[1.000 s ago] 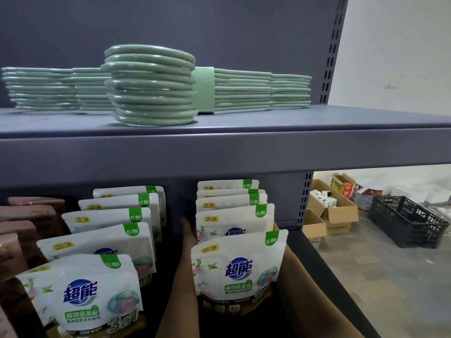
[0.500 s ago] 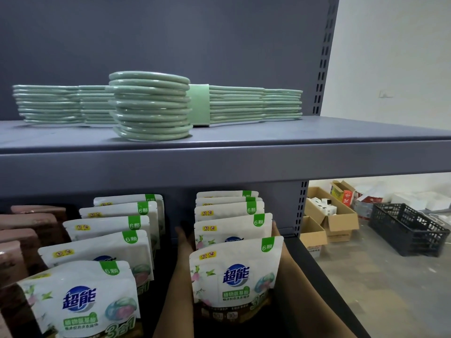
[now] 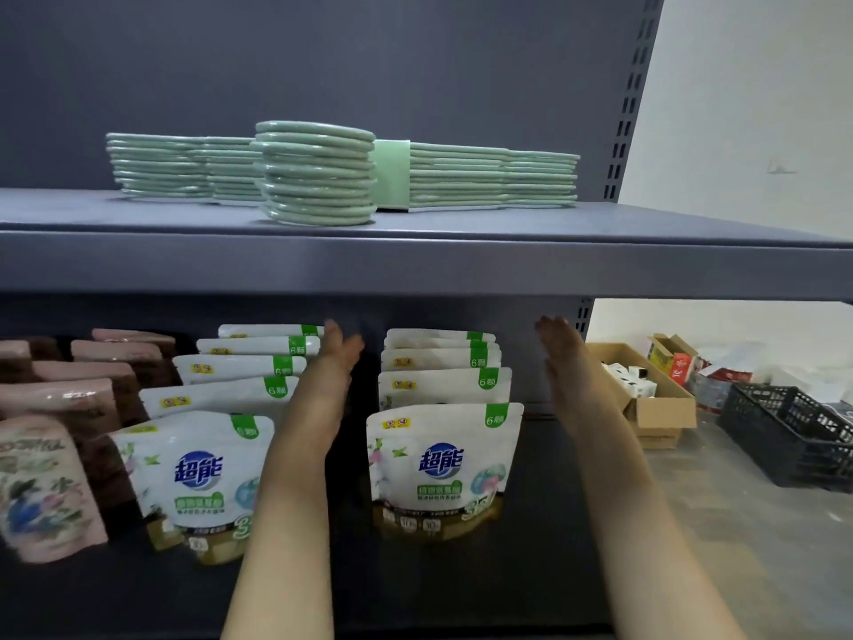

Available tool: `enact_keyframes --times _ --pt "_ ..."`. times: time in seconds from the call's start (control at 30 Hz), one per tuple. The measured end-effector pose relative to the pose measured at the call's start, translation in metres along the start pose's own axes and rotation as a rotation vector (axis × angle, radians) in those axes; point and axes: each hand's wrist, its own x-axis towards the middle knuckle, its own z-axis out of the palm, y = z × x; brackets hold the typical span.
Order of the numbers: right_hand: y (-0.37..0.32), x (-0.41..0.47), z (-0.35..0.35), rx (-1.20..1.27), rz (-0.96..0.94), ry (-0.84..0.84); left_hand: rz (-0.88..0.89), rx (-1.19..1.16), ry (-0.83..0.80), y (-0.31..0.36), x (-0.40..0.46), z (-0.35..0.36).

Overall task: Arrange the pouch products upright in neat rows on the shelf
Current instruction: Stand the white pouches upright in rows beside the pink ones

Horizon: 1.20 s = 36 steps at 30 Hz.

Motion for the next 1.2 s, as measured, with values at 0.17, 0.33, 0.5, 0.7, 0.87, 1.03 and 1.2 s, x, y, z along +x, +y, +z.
enact_keyframes --times 0.17,0.33,0.5,0.7,0.87,1.03,1.2 --pt "-0.025 -0.024 0.01 -0.018 -0.059 -0.033 0.063 -0.023 0.028 0.026 -0.039 -0.001" --pt "-0.03 -0.064 0.038 0.036 -0.126 -0.151 0.125 -0.031 0.051 0.056 -0.072 -0.025" --pt "-0.03 -0.093 0.085 0.095 -0.159 -0.199 0.283 -0.038 0.221 0.065 -0.091 -0.074" --pt "-0.028 -0.124 0.16 0.231 -0.154 -0.176 0.338 -0.07 0.401 0.069 -0.092 -0.154" --pt "0.004 -0.136 0.217 0.199 -0.128 -0.105 0.262 0.018 0.375 0.055 -0.071 -0.218" --pt "0.028 -0.139 0.232 0.186 -0.076 -0.034 0.096 0.068 0.202 0.036 -0.047 -0.237" --pt "0.04 -0.126 0.23 0.187 0.011 -0.027 -0.042 0.061 0.013 0.015 -0.026 -0.233"
